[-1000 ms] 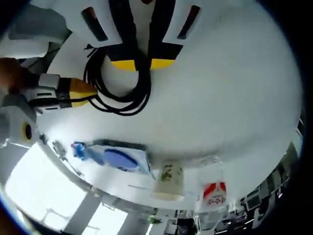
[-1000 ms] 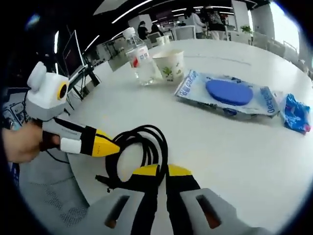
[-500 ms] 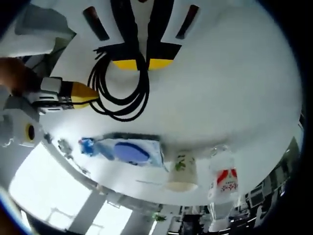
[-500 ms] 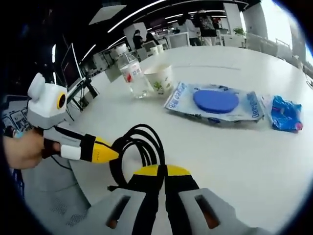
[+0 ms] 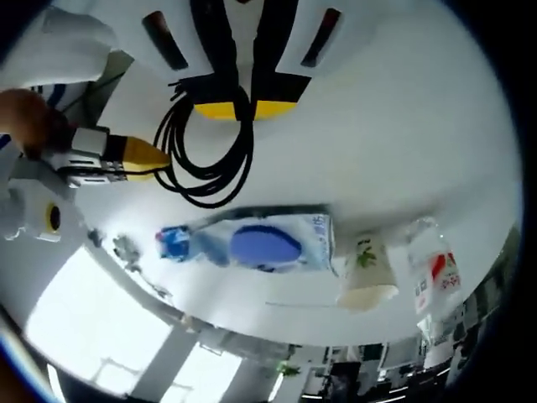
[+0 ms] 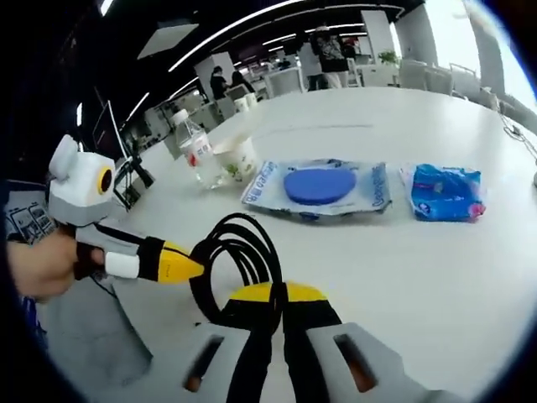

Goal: Arrange the tabletop items into an orderly group along one side of the table until the central work area is clear of visible clutter.

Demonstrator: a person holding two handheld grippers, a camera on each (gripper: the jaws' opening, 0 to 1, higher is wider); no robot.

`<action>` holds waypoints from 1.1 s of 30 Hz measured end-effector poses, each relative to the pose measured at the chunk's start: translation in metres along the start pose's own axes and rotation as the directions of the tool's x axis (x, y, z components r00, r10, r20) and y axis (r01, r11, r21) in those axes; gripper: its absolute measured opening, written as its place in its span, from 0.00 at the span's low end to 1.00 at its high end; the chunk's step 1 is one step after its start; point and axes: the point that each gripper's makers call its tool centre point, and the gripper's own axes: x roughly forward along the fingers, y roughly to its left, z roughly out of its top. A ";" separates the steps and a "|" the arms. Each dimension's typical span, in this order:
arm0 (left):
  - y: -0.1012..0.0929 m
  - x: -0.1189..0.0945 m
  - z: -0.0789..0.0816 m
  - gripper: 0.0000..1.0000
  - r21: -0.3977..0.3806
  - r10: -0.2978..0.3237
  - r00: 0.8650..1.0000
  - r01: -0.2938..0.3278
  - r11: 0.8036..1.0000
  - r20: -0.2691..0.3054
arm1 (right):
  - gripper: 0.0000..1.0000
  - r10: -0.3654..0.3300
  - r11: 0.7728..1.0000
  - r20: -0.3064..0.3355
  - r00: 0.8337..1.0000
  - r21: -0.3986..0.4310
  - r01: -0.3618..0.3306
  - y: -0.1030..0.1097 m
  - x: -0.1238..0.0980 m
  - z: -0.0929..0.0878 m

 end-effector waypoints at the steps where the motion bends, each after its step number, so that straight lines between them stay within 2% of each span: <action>1: -0.005 0.003 0.003 0.00 0.007 -0.006 1.000 0.006 1.000 -0.004 | 0.00 -0.004 1.000 0.004 1.000 0.006 0.004 -0.004 -0.002 0.001; 9: -0.030 0.020 0.014 0.00 0.012 -0.041 0.999 0.041 0.999 -0.011 | 0.00 -0.042 0.998 0.029 0.999 0.045 0.040 -0.036 -0.018 0.006; 23: -0.055 0.037 0.030 0.00 0.062 -0.056 0.998 0.058 0.996 -0.037 | 0.00 -0.078 0.993 0.052 0.996 0.088 0.073 -0.065 -0.027 0.014; 33: -0.078 0.055 0.039 0.00 0.106 -0.082 0.995 0.088 0.990 -0.062 | 0.00 -0.122 0.983 0.067 0.990 0.146 0.112 -0.094 -0.039 0.015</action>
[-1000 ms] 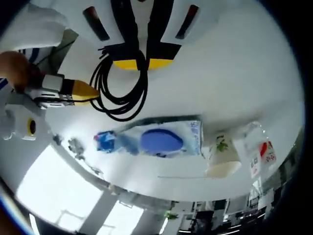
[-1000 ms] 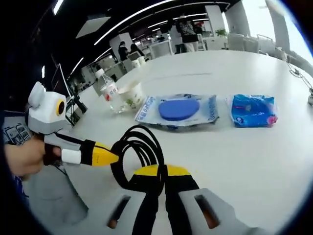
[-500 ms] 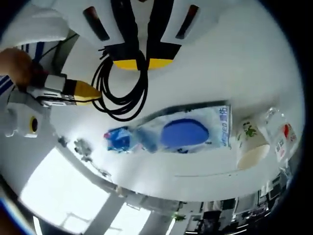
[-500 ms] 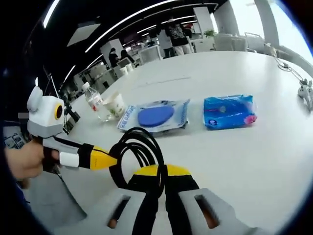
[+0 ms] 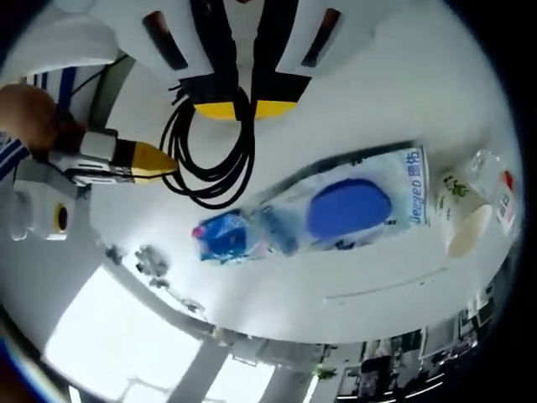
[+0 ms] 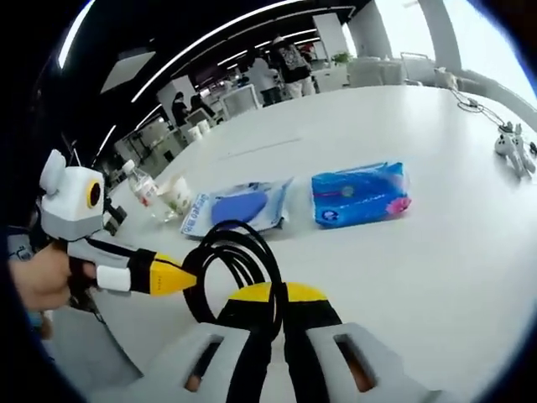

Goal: Arrange the tabletop items into an orderly group along one side of the table until the central work area is clear of visible clutter.

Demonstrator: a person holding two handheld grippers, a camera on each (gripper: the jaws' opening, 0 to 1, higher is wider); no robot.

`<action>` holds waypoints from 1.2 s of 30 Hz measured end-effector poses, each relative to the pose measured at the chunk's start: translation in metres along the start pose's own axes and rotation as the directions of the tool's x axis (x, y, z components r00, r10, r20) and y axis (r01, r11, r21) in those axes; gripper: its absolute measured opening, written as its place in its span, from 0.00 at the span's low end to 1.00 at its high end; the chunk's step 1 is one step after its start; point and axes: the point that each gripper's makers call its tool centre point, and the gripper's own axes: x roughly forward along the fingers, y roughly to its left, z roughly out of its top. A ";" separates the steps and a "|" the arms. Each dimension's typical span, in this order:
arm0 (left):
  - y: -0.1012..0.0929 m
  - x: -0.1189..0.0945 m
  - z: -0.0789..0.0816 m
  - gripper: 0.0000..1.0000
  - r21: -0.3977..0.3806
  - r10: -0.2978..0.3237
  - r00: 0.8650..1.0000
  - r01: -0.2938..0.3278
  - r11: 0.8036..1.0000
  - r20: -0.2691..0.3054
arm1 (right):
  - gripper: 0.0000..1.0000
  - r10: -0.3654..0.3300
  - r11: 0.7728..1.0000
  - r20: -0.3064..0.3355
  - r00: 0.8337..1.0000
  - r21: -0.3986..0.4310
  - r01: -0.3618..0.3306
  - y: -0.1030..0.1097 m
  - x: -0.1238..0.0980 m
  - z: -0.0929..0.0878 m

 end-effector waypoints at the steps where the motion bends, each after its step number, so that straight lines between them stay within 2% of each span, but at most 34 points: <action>1: -0.002 0.002 0.002 0.00 -0.001 -0.004 1.000 0.004 1.000 0.001 | 0.00 -0.004 1.000 0.004 1.000 0.009 0.004 -0.004 -0.001 0.001; 18: -0.018 0.033 0.018 0.00 0.020 -0.013 0.999 0.014 1.000 -0.035 | 0.00 -0.029 0.999 -0.011 1.000 0.033 0.030 -0.041 0.002 0.007; 28: -0.012 0.048 0.017 0.00 0.034 0.014 0.996 -0.011 0.999 -0.088 | 0.00 -0.010 0.999 -0.049 0.999 0.050 0.013 -0.051 0.015 0.000; 36: -0.012 0.062 0.022 0.00 0.033 0.023 0.994 -0.019 0.999 -0.109 | 0.00 -0.006 0.996 -0.064 0.998 0.085 0.012 -0.065 0.024 0.000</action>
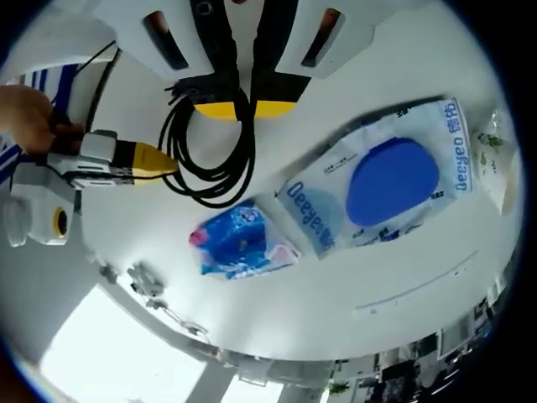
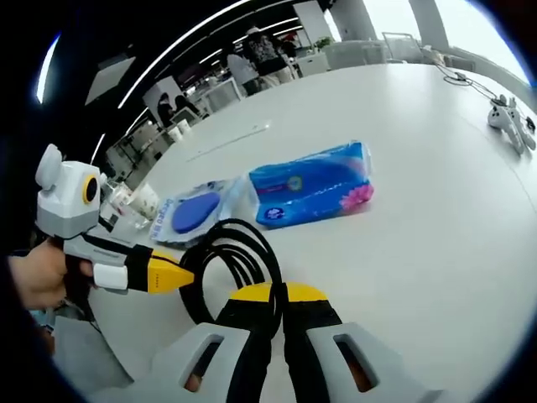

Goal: Arrange the tabletop items into an orderly group along one side of the table until the central work area is clear of visible clutter.

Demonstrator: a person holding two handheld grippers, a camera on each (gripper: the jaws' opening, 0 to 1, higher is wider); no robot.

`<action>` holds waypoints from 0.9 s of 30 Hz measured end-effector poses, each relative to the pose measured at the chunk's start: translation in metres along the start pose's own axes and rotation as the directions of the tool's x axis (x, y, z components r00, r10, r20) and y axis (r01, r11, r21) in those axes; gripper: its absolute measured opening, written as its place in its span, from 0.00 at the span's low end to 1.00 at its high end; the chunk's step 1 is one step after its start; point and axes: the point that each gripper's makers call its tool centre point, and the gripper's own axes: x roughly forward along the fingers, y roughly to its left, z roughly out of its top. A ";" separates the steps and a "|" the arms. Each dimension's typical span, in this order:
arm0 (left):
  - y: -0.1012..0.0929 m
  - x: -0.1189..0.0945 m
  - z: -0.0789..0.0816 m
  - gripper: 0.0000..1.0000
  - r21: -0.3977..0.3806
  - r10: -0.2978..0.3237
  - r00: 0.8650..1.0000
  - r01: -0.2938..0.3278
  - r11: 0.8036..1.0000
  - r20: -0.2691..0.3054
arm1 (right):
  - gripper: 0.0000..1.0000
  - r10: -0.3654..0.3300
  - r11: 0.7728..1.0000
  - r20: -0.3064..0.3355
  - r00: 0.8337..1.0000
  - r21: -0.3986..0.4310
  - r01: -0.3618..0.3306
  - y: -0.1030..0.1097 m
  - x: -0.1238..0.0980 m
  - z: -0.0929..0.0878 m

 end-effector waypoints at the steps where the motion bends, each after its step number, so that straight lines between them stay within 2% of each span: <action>1: 0.000 0.002 0.001 0.00 0.002 0.002 1.000 -0.002 1.000 -0.001 | 0.00 0.000 1.000 0.000 1.000 0.000 0.000 -0.001 0.001 0.000; 16: 0.000 0.019 -0.005 0.01 0.006 0.006 1.000 -0.006 1.000 -0.027 | 0.00 -0.010 1.000 -0.035 0.999 0.017 0.011 -0.015 0.010 -0.007; 27: 0.001 0.022 -0.003 0.02 0.000 0.003 1.000 -0.003 1.000 0.009 | 0.00 -0.009 1.000 -0.039 0.999 -0.005 0.008 -0.017 0.010 -0.008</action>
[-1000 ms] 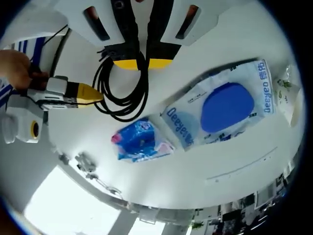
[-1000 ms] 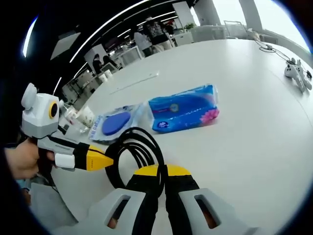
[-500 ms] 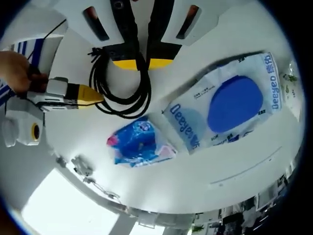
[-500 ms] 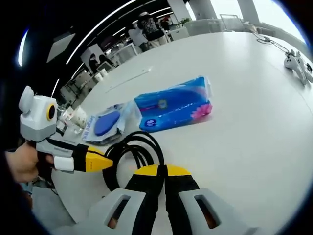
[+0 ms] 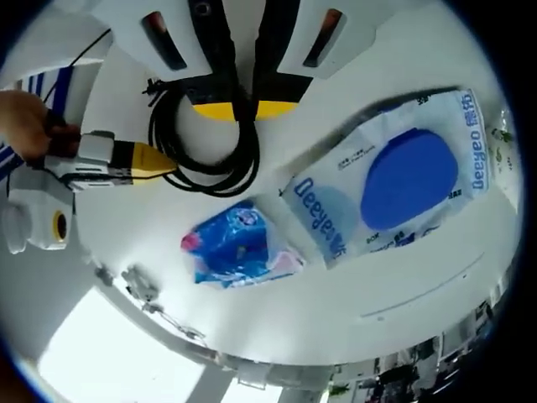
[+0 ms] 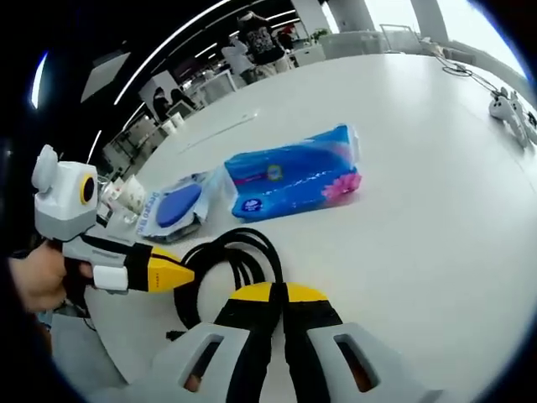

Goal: Arrange the tabletop items into an orderly group along one side of the table until the central work area is clear of visible clutter.

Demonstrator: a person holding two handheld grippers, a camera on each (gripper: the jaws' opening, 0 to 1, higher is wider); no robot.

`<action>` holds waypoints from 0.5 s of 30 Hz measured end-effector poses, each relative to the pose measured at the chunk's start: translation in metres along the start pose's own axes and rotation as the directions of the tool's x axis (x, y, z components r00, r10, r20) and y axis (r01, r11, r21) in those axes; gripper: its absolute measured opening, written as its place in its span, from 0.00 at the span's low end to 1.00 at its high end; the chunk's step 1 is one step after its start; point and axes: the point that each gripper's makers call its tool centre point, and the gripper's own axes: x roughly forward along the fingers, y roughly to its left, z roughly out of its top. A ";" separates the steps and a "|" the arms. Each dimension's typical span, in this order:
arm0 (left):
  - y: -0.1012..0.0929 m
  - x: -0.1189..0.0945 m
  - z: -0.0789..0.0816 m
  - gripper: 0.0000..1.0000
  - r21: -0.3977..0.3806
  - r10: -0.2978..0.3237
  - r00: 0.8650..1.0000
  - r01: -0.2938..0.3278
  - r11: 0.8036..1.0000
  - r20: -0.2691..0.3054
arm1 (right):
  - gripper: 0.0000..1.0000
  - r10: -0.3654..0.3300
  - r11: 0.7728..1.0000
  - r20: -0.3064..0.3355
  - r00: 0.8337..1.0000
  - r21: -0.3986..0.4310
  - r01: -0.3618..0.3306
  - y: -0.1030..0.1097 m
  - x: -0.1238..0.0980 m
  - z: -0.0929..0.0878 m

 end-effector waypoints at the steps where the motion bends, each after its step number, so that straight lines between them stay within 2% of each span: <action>1: 0.000 0.000 0.000 0.02 0.005 0.002 1.000 -0.002 1.000 0.007 | 0.00 -0.003 1.000 -0.001 1.000 -0.004 0.003 0.000 0.000 0.000; 3: -0.001 0.001 0.000 0.03 0.014 0.004 1.000 -0.005 1.000 0.015 | 0.01 -0.004 1.000 -0.003 1.000 -0.014 0.004 0.000 0.000 0.000; 7: -0.007 0.003 -0.003 0.08 0.103 -0.028 0.999 0.026 0.994 0.022 | 0.01 0.011 0.999 -0.012 1.000 -0.043 -0.012 0.001 0.000 0.000; 8: -0.005 0.002 -0.002 0.09 0.091 -0.007 0.999 0.004 0.996 0.035 | 0.02 0.009 0.997 -0.024 1.000 -0.080 -0.011 0.000 0.000 0.000; 10: -0.008 0.001 -0.001 0.14 0.062 -0.032 0.998 0.029 0.998 0.048 | 0.04 0.011 0.993 -0.020 1.000 -0.115 -0.013 0.002 0.000 0.001; 12: -0.009 0.000 0.000 0.19 0.056 -0.041 0.998 0.038 0.998 0.054 | 0.07 0.024 0.993 -0.019 1.000 -0.117 -0.026 0.003 -0.001 0.002; 13: -0.010 -0.003 0.002 0.22 0.075 -0.047 0.996 0.041 0.996 0.075 | 0.08 0.036 0.991 -0.010 0.999 -0.130 -0.037 0.005 -0.002 0.004; 15: -0.009 -0.008 0.005 0.26 0.087 -0.042 0.995 0.034 0.996 0.091 | 0.16 0.088 0.990 0.009 0.996 -0.114 -0.087 0.013 -0.005 0.010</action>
